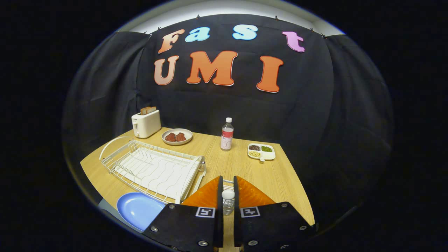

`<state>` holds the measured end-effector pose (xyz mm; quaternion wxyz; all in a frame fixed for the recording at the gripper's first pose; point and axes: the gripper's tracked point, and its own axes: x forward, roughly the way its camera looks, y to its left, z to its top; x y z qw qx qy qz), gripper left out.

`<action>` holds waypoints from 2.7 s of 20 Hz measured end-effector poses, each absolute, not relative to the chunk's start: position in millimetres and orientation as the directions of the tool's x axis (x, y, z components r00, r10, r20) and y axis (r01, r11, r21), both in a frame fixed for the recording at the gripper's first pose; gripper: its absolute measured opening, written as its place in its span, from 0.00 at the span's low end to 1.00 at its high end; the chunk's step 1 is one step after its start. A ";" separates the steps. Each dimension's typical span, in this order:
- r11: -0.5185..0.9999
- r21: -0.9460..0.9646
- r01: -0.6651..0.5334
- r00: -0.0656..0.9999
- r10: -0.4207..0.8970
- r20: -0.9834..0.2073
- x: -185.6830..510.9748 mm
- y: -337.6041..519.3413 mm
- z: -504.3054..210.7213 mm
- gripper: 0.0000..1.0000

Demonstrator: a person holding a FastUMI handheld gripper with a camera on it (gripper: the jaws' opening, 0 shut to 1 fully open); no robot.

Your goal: Take the plate from the dish rack, then take the spoon from the basket and place it into the plate.

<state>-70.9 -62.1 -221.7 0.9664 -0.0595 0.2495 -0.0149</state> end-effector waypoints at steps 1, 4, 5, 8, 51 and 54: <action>0.994 -0.110 0.010 0.881 -0.061 -0.469 -72.2 -63.6 -212.2 0.12; 0.997 -0.079 0.018 0.890 -0.052 -0.453 -82.2 -61.8 -188.8 0.12; 0.998 -0.066 0.016 0.894 -0.043 -0.445 -86.4 -58.0 -181.4 0.11; 0.999 -0.047 -0.002 0.901 -0.018 -0.433 -95.9 -47.4 -165.0 0.12; 0.868 0.139 -0.477 0.649 0.454 -0.610 -153.7 134.2 -326.6 0.16; 0.883 0.136 -0.449 0.625 0.419 -0.659 -161.3 118.9 -344.8 0.16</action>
